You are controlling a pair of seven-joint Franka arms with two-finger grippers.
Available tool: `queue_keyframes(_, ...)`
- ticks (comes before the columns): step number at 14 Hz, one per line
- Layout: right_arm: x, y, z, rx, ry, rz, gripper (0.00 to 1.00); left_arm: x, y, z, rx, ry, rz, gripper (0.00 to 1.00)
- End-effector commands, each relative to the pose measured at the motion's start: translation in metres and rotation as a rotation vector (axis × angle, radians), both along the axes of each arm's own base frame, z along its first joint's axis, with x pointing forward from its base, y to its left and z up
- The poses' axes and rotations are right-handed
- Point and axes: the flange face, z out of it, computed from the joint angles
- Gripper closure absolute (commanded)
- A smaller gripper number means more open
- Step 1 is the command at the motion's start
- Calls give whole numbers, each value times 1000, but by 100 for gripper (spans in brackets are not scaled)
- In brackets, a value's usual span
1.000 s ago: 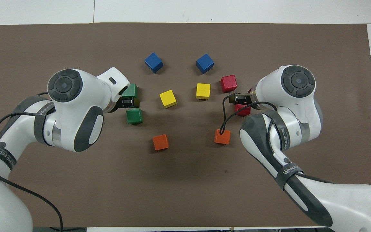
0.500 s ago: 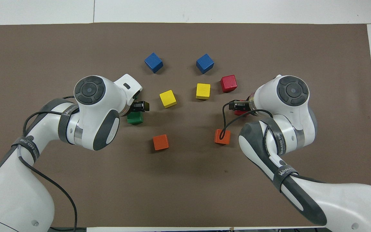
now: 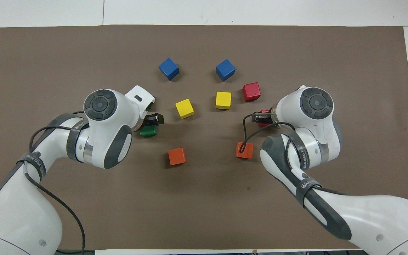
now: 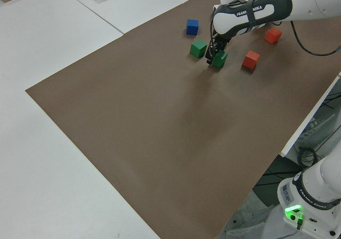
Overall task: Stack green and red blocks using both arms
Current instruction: 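Lift the red cube with the right gripper while the left gripper grasps green, then carry the green cube outward with the left gripper while the right gripper carries red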
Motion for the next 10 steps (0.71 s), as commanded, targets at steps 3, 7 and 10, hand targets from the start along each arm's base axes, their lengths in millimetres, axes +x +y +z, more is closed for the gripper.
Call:
queue_keyframes(3,17,-12,35,-11,11,54,100,-4,-13,-16,-20,-29,32,12)
queue_keyframes(7,61,-100,81,-20,-33,161,100,-8,-17,-18,-9,-7,19,100)
queue_keyframes(10,72,-168,71,-41,-79,211,100,-6,-13,-6,0,13,15,100)
